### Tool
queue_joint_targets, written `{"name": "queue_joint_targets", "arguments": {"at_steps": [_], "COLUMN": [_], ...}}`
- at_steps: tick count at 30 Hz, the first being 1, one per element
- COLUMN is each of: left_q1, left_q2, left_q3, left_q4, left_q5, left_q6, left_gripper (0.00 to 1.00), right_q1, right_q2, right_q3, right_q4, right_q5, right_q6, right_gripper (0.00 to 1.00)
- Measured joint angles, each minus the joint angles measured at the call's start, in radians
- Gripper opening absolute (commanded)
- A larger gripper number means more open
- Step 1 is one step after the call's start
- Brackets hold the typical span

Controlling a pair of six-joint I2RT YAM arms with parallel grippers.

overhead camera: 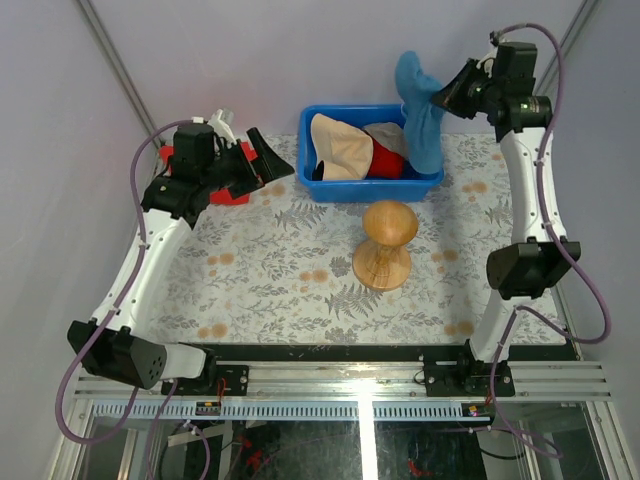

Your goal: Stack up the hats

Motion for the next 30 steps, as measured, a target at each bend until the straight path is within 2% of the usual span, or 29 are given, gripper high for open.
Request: {"name": "queue_joint_targets", "arguments": {"at_steps": [7, 13, 21, 30], "left_q1": [-0.004, -0.038, -0.126, -0.161], "left_q2": [0.013, -0.012, -0.074, -0.078], "left_q3": [0.000, -0.058, -0.248, -0.270], "left_q4": [0.006, 0.086, 0.266, 0.365], "left_q5": [0.099, 0.134, 0.158, 0.191], "left_q6": [-0.072, -0.134, -0.288, -0.346], "left_gripper": [0.99, 1.00, 1.00, 1.00], "right_q1": [0.000, 0.000, 0.000, 0.000], "right_q2": [-0.075, -0.101, -0.288, -0.512], "right_q3": [0.089, 0.139, 0.001, -0.220], "right_q4": [-0.109, -0.211, -0.248, -0.257], "right_q5": [-0.142, -0.273, -0.372, -0.389], "right_q6": [0.065, 0.128, 0.200, 0.261], "right_gripper": [0.00, 0.00, 0.00, 0.00]}}
